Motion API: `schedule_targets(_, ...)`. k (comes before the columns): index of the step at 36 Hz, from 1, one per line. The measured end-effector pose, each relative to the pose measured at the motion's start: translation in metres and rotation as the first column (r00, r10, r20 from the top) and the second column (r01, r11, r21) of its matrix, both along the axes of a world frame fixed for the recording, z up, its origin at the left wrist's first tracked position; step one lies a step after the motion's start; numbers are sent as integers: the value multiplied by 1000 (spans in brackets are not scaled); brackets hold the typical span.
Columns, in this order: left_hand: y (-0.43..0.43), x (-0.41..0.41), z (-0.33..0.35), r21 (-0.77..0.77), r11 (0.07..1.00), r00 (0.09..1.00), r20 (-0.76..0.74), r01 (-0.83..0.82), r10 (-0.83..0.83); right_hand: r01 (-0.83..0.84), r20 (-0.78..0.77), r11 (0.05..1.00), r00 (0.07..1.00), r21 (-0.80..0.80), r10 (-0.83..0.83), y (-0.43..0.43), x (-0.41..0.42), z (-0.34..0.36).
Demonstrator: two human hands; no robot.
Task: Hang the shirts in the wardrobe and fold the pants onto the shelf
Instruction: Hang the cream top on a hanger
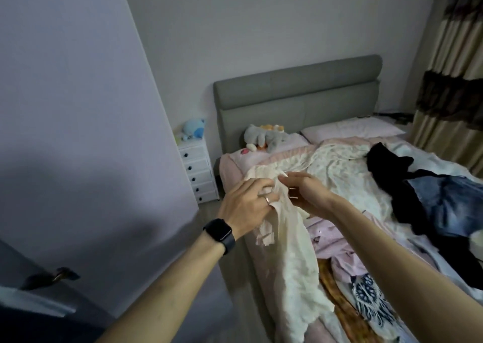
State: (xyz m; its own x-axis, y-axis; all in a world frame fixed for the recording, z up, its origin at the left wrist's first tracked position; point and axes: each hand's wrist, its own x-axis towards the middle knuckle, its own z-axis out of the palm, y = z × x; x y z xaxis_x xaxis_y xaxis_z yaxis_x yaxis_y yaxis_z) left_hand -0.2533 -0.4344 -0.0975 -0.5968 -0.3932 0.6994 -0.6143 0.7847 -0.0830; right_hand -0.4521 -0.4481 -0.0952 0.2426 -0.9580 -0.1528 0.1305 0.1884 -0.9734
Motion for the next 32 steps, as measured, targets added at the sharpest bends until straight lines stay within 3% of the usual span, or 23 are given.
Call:
schedule_targets(3, -3, -12, 11, 208, 975, 996, -33, -74, 83, 99, -99, 995, 990, -11, -100, 3, -9, -5)
schedule_targets(7, -19, -29, 26, 634, 752, 949, -90, -179, 302, 347, -389, 901, 816, -262, -427, 29, -18, -28)
schedule_targets(10, -27, -43, 31, 690, 701, 943, -81, -179, 322, 291, -473, 788, 670, -542, -572, 57, -19, -46)
schedule_targets(12, -31, -50, 33, 721, 673, 946, -78, -165, 316, 204, -537, 761, 598, -616, -595, 68, -14, -53)
schedule_targets(16, -37, -56, 36, 746, 660, 934, -168, -89, 316, 160, -624, 752, 464, -639, -629, 62, -12, -64)
schedule_targets(19, -38, -46, 39, 730, 681, 915, -234, -57, 329, 70, -725, 776, 310, -627, -615, 55, -21, -77)
schedule_targets(23, -31, -6, 32, 742, 651, 884, -187, -158, 427, 18, -838, 850, 163, -526, -521, 57, -41, -86)
schedule_targets(27, -11, 45, 3, 783, 547, 847, -50, -295, 529, -44, -857, 871, 213, -489, -470, 56, -45, -74)
schedule_targets(32, 27, 96, -40, 838, 460, 800, -48, -295, 599, -128, -843, 926, 472, -354, -257, 60, -22, -56)
